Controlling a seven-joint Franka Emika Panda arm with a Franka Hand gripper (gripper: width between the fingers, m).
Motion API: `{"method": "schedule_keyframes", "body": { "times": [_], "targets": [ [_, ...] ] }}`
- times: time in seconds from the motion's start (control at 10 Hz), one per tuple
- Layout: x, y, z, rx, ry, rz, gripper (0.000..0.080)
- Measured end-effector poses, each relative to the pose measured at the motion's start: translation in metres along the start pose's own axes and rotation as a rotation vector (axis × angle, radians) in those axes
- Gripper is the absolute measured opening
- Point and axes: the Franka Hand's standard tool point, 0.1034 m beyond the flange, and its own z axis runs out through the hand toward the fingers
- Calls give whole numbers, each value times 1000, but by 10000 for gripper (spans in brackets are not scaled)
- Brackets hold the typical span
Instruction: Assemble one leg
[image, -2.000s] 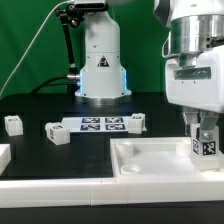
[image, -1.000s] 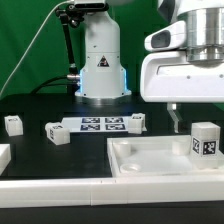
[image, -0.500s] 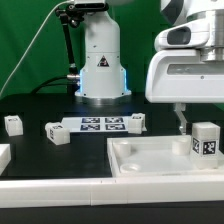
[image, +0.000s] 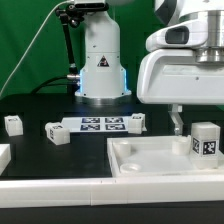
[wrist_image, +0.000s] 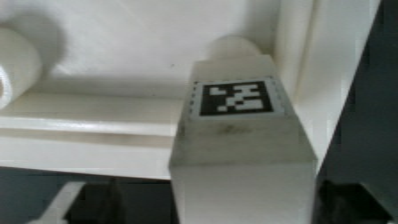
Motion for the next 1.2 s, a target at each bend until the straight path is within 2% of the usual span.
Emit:
{"method": "schedule_keyframes", "body": {
  "times": [0.1, 0.2, 0.3, 0.5, 1.2],
  "targets": [
    [0, 0, 0, 0, 0, 0, 422],
    [0, 0, 0, 0, 0, 0, 422],
    [1, 0, 0, 1, 2, 11, 294],
    [1, 0, -1, 2, 2, 77, 294],
    [2, 6, 1, 14, -7, 804, 294]
  ]
}}
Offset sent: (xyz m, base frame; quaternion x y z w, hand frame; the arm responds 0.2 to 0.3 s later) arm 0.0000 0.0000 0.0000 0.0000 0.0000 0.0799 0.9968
